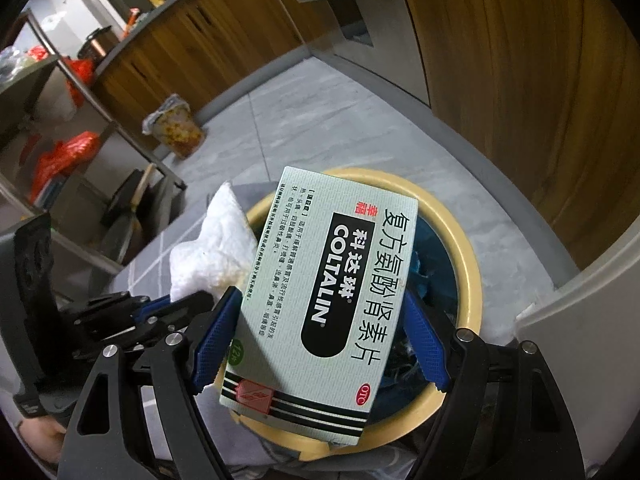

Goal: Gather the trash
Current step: 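Carry the tissue and box over the teal bin and open both grippers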

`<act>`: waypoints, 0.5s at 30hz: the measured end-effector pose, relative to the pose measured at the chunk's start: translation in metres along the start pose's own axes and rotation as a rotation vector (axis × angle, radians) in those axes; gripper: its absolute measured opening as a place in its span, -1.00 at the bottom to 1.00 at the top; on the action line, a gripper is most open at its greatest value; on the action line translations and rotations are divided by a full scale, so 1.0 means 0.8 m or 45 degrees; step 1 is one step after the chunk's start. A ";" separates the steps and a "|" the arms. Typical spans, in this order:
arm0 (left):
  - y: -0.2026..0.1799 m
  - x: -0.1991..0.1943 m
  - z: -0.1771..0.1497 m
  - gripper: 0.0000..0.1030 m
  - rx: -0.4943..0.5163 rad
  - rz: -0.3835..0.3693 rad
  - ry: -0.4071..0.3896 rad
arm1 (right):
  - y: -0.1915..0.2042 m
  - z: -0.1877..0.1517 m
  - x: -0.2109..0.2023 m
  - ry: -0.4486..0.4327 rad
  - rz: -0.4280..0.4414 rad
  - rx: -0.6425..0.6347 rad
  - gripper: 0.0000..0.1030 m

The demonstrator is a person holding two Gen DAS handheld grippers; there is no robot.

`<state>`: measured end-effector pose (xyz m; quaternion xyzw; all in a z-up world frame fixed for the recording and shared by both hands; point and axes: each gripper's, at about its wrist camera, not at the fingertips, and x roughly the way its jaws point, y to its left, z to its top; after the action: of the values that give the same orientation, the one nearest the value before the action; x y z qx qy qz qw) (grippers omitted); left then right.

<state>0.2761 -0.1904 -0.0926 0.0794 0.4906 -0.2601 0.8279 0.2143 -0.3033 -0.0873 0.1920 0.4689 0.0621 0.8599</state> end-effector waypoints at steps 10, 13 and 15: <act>0.013 -0.001 -0.003 -0.75 -0.025 0.068 0.009 | 0.005 -0.003 0.011 0.034 -0.022 -0.010 0.55; 0.014 -0.010 -0.005 -0.52 -0.030 0.076 0.000 | 0.004 -0.002 0.009 0.028 -0.020 -0.017 0.55; 0.014 -0.018 -0.007 -0.22 -0.033 0.076 -0.017 | 0.003 -0.002 0.006 0.022 -0.019 -0.019 0.55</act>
<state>0.2720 -0.1736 -0.0841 0.0816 0.4858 -0.2296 0.8394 0.2157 -0.2989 -0.0908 0.1816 0.4773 0.0606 0.8576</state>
